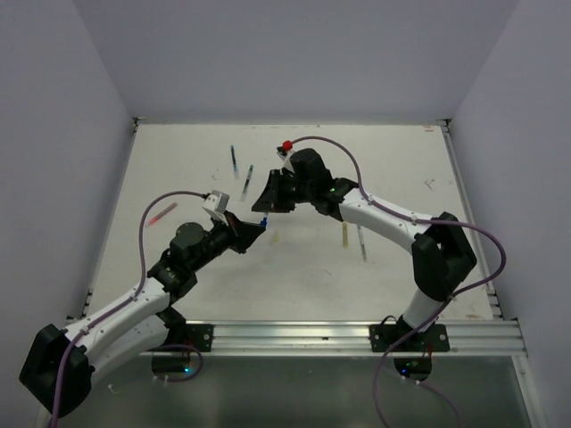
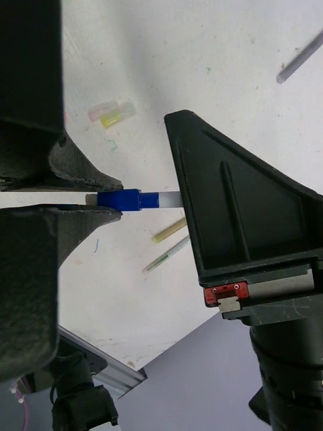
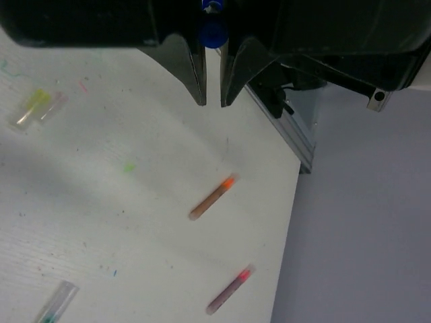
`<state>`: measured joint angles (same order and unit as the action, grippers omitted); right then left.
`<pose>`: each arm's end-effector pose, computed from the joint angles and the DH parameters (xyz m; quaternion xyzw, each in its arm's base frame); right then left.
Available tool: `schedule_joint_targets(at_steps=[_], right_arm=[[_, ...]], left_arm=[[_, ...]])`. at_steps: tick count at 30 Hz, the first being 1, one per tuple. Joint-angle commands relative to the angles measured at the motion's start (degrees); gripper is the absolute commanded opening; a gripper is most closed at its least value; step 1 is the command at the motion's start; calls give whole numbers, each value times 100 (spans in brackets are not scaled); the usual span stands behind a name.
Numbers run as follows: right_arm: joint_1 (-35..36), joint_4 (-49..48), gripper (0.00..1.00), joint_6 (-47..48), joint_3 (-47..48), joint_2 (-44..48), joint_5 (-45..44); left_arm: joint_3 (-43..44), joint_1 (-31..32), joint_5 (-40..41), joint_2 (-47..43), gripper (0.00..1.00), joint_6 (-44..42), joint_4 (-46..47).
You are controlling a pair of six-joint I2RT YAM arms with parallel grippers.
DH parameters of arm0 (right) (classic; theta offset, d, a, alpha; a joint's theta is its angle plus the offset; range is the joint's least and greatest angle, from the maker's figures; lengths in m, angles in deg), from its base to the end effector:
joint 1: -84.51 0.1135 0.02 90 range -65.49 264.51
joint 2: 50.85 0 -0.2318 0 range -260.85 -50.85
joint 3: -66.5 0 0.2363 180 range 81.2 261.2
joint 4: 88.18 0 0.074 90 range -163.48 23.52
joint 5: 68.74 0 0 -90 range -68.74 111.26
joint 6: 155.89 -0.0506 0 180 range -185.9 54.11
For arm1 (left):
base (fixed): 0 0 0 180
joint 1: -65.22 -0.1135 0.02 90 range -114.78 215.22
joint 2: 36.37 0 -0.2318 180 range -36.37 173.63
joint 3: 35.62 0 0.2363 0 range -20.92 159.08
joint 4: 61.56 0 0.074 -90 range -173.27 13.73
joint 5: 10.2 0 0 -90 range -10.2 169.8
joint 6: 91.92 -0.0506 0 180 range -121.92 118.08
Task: Open the pen caps
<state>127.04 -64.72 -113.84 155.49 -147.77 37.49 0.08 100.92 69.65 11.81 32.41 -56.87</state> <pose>0.2753 0.2718 0.2472 -0.0282 0.8656 0.4307 0.2538 0.1725 -0.1349 0.2184 0.0671 0.7498 -0.4303 0.4981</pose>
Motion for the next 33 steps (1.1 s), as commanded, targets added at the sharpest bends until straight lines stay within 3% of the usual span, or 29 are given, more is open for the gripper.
schedule_joint_targets(at_steps=[1,2,6,12,19,21,24,26,27,28,29,30,31,33], right_arm=[[-525,-847,0,1341,272,-143,766],[-630,-1449,0,1253,10,-108,942],[-693,-2114,0,1068,-151,-55,1628],[-693,-2991,0,517,-440,-116,2287],[-701,-7547,0,-1935,-1073,-836,3395],[-710,-7906,0,-2351,-1100,-986,3361],[-710,-7075,0,-1756,-1161,-716,3150],[-719,-5199,0,-698,-1083,-426,2528],[-710,-4329,0,-220,-961,-145,2247],[-684,-2259,0,228,-533,-12,1165],[-675,-1272,0,868,-285,68,606],[-675,-505,0,1048,-65,103,114],[-666,738,0,1172,311,86,-135],[-693,1940,0,1497,718,-36,-1128]], left_arm=[[-130,112,-1181,-327,0,-31,529],[-165,112,-1269,-327,0,-31,626],[-517,112,-2086,-275,0,354,1723],[-578,112,-1999,-116,0,662,2127],[-1088,112,-2351,-116,0,1260,3561],[-1115,112,-2281,-186,0,1287,3475],[-923,104,-2088,-318,0,1174,2846],[-616,104,-1390,-467,0,780,1811],[-379,103,-940,-546,0,664,360],[-20,103,-475,-529,0,593,-307],[201,103,487,-477,0,532,-949],[351,103,862,-398,0,505,-1825],[440,103,1144,-232,0,470,-1973],[450,95,1498,-117,0,522,-2177]])
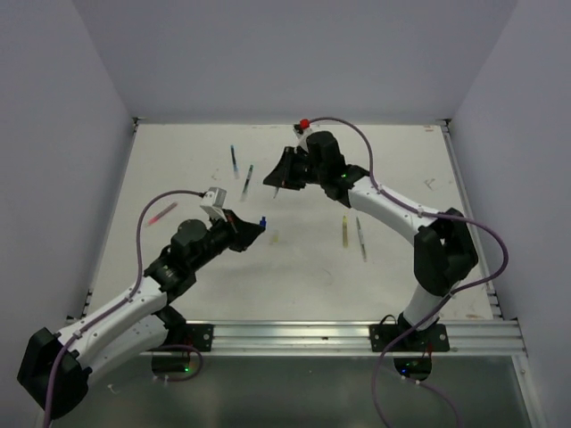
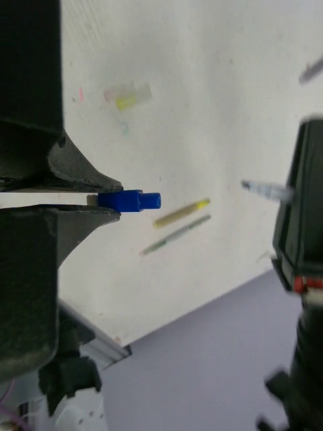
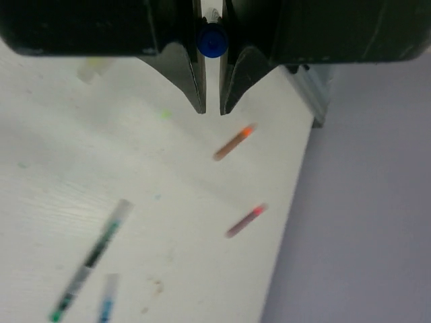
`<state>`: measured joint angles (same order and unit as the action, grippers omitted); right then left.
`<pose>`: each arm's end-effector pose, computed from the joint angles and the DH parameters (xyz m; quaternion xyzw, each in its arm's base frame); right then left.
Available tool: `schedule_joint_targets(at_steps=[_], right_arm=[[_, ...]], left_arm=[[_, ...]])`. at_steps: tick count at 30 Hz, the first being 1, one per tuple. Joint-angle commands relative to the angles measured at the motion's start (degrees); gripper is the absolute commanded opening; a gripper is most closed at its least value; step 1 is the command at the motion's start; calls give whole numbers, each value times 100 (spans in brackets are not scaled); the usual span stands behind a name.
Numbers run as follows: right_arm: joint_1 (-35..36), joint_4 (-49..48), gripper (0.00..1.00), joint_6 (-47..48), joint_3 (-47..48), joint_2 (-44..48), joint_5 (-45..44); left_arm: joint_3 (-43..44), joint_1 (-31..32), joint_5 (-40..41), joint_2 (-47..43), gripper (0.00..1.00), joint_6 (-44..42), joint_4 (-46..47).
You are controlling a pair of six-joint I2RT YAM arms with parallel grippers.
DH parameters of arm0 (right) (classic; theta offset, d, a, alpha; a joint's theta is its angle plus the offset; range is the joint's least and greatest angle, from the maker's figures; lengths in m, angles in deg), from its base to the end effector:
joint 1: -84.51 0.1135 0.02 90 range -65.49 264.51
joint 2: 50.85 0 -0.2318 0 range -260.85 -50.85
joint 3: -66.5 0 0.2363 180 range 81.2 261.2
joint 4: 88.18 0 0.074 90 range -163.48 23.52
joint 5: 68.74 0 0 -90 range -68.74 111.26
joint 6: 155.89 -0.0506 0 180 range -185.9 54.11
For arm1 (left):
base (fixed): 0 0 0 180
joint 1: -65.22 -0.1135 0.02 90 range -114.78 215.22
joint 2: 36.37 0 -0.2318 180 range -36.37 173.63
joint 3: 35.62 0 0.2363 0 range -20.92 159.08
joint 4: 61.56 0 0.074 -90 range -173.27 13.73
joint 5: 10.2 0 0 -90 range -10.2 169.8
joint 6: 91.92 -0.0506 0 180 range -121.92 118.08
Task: Open the pen caps
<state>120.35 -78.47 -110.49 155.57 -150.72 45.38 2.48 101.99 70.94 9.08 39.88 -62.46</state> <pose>0.3157 0.2536 0.2555 -0.0574 0.8103 0.4910 0.3147 0.1671 -0.1346 0.2307 0.0174 0.7554 -0.4583 0.4680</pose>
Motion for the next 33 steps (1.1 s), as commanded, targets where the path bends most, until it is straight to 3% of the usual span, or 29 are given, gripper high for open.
schedule_joint_targets(at_steps=[1,11,27,33], right_arm=[[-33,4121,0,1260,919,154,-2120],[-129,4894,0,1814,-71,346,-2543],[-156,4657,0,1735,-361,-190,-3176],[-217,4525,0,1762,-476,-252,-3467]], left_arm=[[139,-12,1378,209,0,-208,-1513],[-222,-39,1756,692,0,-409,-397],[-2,-197,1467,2739,4,-735,746],[-19,-206,1352,3092,4,-673,1080]])
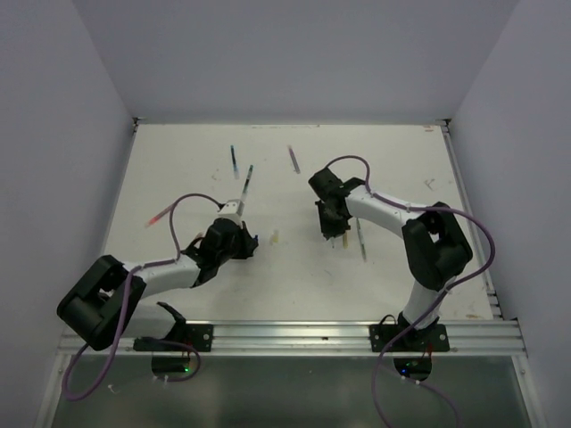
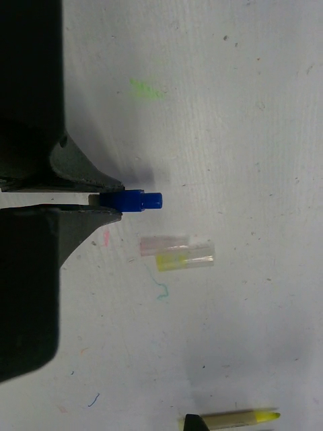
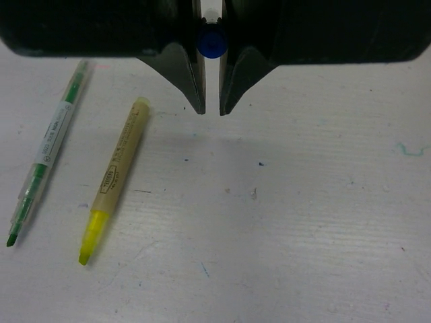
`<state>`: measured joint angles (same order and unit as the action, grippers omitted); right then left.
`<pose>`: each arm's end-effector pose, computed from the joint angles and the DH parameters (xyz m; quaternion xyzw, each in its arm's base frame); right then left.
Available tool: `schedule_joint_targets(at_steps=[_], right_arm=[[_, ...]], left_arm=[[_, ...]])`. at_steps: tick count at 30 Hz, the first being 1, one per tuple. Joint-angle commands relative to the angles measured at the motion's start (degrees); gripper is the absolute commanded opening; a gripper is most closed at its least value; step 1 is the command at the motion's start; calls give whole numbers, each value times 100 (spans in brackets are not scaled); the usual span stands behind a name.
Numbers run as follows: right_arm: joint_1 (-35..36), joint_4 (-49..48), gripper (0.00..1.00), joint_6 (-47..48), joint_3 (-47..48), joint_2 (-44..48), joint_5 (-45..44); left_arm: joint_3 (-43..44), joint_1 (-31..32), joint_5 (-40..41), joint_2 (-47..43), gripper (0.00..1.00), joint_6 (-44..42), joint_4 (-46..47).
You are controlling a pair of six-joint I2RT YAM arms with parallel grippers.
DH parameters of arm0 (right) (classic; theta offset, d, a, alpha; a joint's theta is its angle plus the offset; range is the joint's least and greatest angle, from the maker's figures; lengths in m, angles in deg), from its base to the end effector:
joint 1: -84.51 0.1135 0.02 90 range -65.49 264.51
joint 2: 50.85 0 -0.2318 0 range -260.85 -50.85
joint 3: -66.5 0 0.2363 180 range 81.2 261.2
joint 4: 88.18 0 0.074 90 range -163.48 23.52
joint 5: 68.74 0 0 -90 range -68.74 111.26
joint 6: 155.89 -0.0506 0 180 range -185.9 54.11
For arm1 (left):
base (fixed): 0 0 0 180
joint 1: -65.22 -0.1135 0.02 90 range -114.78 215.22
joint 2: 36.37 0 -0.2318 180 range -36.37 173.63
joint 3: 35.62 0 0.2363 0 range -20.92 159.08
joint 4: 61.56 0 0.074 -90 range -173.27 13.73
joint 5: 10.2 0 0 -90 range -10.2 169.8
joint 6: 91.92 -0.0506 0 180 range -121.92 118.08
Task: Open the pen caps
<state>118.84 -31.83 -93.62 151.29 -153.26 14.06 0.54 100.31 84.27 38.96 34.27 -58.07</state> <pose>0.2755 0.1805 0.1490 -0.0481 0.9871 0.0185 0.1513 0.2032 -0.1379 0.1159 -0.0263 0.8888 -0.2376 0.3909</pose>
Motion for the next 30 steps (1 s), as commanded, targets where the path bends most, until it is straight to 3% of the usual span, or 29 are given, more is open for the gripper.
schedule_joint_targets(at_steps=[1,9,16,23,30], right_arm=[[-84,-157,0,92,-65,-24,-326],[-172,-306,1,162,-153,-174,-317],[-181,-482,15,171,-206,-227,-185],[-181,-605,22,197,-223,-376,-168],[-181,-737,25,197,-390,-411,-229]], left_arm=[[184,-37,-16,166,4,-94,694],[324,-64,-350,834,5,2,1133],[316,-108,-377,984,11,73,1107],[140,-187,-289,756,37,134,984],[87,-196,-377,562,49,126,923]])
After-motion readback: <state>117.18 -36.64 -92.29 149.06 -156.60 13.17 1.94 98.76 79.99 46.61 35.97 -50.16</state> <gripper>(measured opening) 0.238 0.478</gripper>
